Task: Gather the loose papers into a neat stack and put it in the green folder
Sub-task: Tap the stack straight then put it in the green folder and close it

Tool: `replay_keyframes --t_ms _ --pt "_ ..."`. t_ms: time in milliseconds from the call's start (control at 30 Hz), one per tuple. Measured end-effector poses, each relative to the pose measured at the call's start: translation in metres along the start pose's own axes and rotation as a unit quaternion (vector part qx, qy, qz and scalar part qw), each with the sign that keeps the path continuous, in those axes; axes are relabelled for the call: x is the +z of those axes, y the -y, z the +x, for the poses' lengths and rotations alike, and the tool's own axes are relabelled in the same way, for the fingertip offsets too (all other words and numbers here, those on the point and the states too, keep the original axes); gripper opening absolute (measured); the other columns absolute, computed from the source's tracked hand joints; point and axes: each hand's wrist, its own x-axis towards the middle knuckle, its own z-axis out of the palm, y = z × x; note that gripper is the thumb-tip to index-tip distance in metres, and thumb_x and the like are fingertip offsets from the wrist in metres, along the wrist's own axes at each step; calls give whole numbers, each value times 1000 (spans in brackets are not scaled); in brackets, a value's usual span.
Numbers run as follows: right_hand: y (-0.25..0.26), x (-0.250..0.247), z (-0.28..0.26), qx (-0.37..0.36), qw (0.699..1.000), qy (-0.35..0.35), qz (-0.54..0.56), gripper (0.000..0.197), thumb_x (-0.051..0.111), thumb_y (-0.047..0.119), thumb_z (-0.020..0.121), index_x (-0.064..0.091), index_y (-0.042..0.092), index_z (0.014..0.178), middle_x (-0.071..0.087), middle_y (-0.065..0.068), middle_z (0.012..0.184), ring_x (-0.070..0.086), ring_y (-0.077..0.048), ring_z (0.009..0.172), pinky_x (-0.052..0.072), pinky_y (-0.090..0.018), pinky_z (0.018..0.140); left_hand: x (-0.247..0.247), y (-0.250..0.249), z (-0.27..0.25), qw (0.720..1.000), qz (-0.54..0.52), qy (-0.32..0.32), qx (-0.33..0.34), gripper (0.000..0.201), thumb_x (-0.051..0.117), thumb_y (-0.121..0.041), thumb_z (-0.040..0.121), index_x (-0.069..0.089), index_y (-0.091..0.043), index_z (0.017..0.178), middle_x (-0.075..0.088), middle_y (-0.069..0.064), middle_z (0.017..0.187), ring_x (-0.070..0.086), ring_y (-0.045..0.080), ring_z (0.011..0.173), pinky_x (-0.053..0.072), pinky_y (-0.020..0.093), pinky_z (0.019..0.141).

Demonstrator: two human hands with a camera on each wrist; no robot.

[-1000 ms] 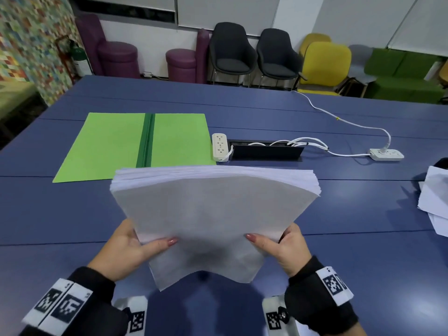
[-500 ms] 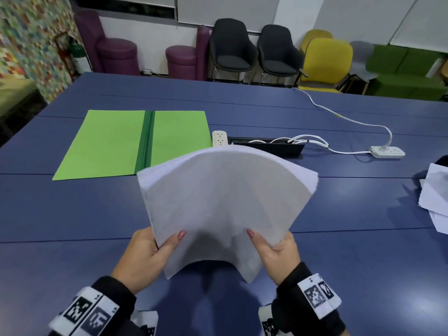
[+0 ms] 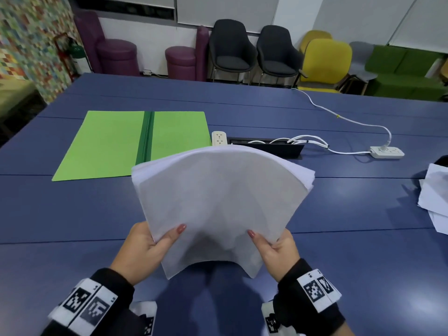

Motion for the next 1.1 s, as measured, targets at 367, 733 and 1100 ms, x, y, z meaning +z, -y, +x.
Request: replay_keyframes --t_ms 367,733,1100 --pt "14 -14 5 -14 997 10 70 29 69 -17 68 64 -4 94 73 22 69 67 8 71 49 -6 65 -13 1 2 996 -67 51 -35 25 81 -34 62 73 -35 86 74 -20 90 68 -4 86 48 7 73" --pt "43 -35 15 -65 987 66 130 25 73 0 58 74 17 77 75 13 75 69 0 75 52 -11 66 -9 -10 8 997 -77 7 -18 21 63 11 75 68 -3 89 74 -23 79 67 -7 79 47 4 68" --pt "33 -31 18 -29 993 65 94 27 75 -10 65 67 -4 90 77 8 78 71 -6 78 53 -14 68 -10 -1 10 994 -102 27 -25 46 86 -11 55 71 -48 78 74 -23 79 67 -8 77 49 5 67"
